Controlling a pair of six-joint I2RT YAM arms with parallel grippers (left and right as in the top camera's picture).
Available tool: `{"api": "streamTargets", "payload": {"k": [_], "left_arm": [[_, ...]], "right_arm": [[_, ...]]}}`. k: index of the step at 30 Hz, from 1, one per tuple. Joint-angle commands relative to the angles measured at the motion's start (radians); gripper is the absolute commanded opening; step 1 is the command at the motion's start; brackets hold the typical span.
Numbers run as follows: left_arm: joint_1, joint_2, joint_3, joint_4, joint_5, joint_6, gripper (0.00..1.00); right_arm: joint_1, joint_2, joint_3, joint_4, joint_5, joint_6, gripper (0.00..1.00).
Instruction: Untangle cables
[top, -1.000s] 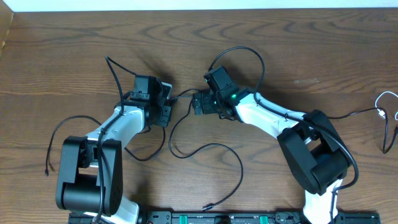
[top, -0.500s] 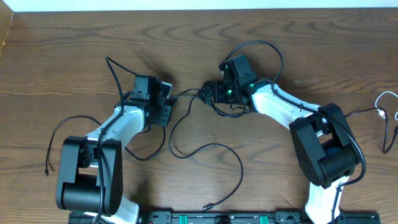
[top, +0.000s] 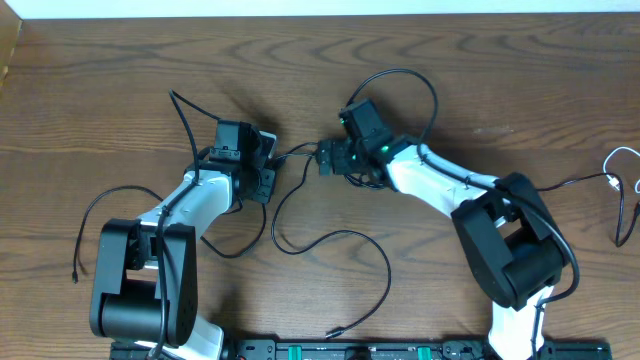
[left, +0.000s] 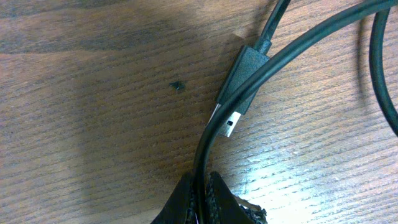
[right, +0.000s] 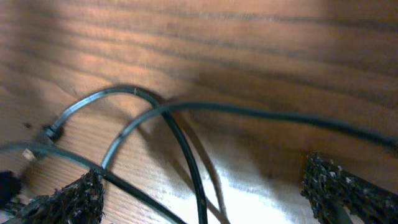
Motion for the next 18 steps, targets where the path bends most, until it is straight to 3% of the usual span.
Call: {"api": "streamTargets", "payload": {"k": [1,12,18], "left_arm": [[0.0,0.01,-0.01,0.002,-0.006,-0.002,0.08],[0.0,0.01,-0.01,0.002,-0.005,-0.002,0.08],[0.0,0.01,-0.01,0.002,-0.006,-0.002,0.07]], "right_arm": [[0.04,0.009,0.017,-0.015,0.129,-0.043,0.99],[0.064,0.024,0.017,-0.028,0.18,-0.045,0.99],[0.064,0.019,0.047,-0.025,0.032,-0.054,0.97]]}}
